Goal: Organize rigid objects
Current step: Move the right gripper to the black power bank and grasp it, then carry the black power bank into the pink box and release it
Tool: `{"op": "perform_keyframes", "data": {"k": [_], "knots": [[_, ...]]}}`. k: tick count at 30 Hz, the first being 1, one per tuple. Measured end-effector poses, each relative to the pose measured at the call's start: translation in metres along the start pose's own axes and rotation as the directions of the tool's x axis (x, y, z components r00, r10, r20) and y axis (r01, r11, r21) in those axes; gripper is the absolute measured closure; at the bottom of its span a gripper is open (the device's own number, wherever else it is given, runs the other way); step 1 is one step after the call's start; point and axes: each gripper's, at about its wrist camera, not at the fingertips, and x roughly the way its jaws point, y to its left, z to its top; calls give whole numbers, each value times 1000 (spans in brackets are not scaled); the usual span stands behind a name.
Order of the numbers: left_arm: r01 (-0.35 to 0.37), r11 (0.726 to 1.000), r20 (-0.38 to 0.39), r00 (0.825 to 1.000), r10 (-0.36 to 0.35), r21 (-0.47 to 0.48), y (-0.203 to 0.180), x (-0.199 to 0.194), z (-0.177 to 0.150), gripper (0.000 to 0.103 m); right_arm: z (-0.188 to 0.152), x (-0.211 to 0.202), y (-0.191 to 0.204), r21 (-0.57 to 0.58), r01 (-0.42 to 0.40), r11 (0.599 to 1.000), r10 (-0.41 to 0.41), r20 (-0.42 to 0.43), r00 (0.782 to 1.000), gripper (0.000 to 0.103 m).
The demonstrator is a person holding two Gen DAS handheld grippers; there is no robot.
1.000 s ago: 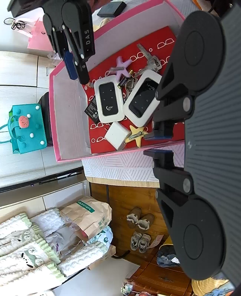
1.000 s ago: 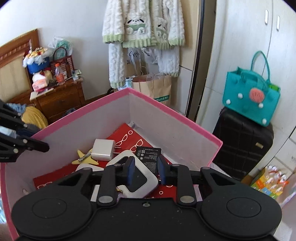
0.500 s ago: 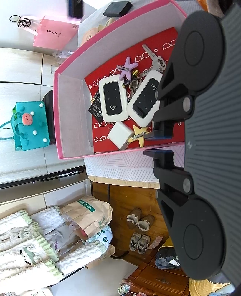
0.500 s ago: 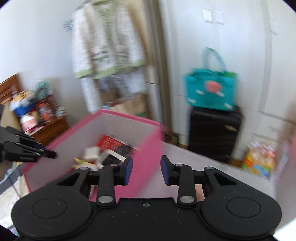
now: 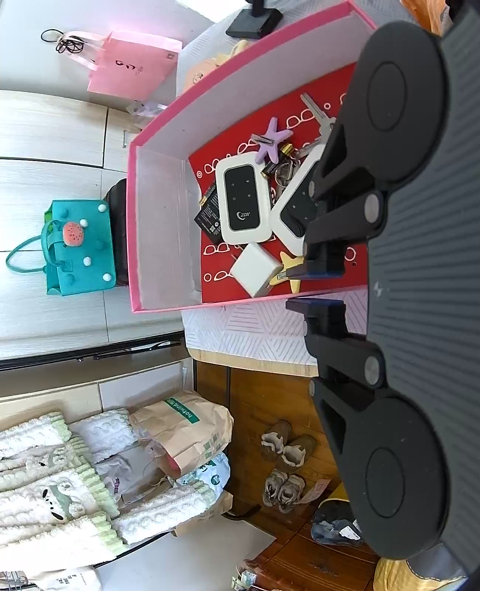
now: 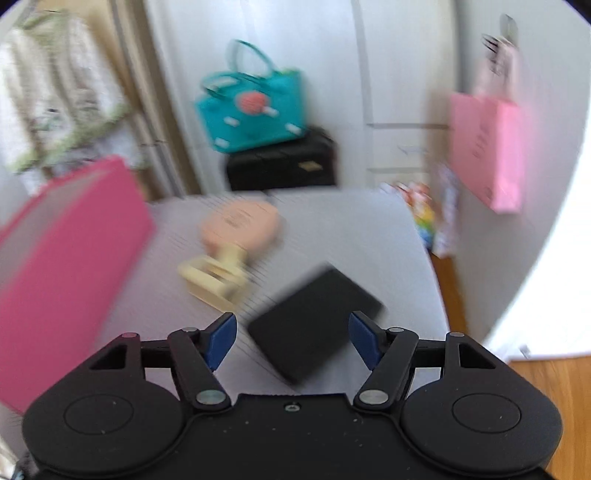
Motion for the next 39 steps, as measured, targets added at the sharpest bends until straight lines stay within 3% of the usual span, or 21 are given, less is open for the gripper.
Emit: {"op": "perform_keyframes", "data": {"k": [3,7,15,17,22,25,30,35,39], "knots": [[-7,1000,-2,1000,7,9,-1,1,1,94,-9,12,-3,39,0,999,1,-16,1000,28],[-5,1000,-3,1000,5,10,-2,1,1,94,-8,25,-1,68,-48,997,47,10,999,8],[11,1000,-14,1000,-11,12,-1,3,4,94,2,51,12,-20,93,996,-92,42,995,7],[16,1000,-16,1000,-16,8,1,3,4,94,0,49,12,-45,90,995,-88,53,995,7],[18,1000,-13,1000,-18,5,1,3,4,94,-16,25,10,-168,-16,986,23,42,999,25],[20,1000,-13,1000,-20,8,1,3,5,94,-24,12,-1,-176,-63,982,66,15,998,33],[22,1000,-18,1000,-21,13,1,4,6,94,-22,6,-6,-197,-67,978,62,-32,998,35],[31,999,-55,998,-29,32,0,10,9,94,-10,20,4,-225,-25,974,17,-39,999,26],[38,999,-88,996,-34,38,1,13,10,94,-3,27,4,-193,-42,980,37,-33,999,37]]}}
